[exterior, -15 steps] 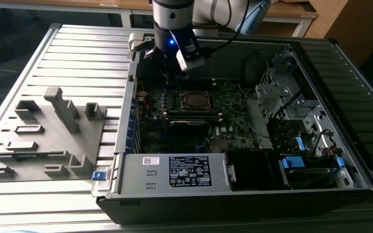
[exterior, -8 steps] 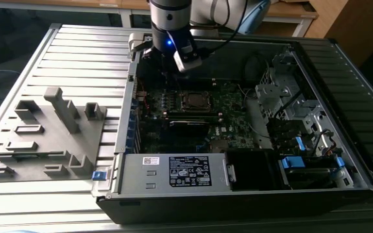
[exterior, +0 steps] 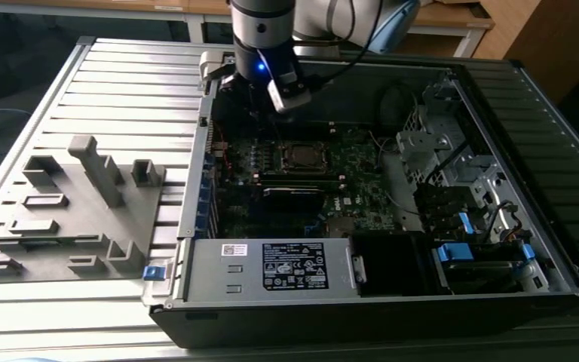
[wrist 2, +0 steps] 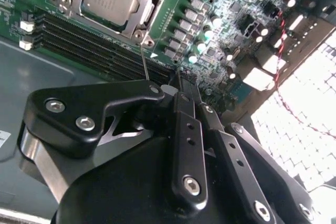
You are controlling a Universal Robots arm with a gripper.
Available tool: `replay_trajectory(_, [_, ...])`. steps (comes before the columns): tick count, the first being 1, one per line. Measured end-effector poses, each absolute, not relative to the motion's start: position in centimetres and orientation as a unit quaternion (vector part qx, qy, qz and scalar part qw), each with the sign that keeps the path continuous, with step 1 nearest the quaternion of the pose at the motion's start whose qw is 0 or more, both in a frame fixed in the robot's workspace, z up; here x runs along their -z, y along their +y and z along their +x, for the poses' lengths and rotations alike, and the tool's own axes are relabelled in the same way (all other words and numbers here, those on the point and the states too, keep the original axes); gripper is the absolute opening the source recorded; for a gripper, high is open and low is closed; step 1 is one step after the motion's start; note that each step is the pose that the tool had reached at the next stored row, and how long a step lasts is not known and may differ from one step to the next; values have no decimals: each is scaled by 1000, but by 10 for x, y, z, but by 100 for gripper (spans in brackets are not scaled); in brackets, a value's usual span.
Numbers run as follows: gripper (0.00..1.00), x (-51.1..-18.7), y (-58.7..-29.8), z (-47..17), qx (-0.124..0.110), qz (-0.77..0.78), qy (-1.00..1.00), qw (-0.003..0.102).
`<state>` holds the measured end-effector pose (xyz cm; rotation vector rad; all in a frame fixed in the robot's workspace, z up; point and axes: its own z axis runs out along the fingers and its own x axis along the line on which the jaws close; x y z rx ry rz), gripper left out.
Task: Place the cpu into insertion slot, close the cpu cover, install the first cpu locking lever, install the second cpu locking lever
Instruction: 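Install the first cpu locking lever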
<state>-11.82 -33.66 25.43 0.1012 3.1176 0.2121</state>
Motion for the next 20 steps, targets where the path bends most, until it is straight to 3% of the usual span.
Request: replay_trajectory(20, [11, -251, -323, -110, -82, 32, 996, 7])
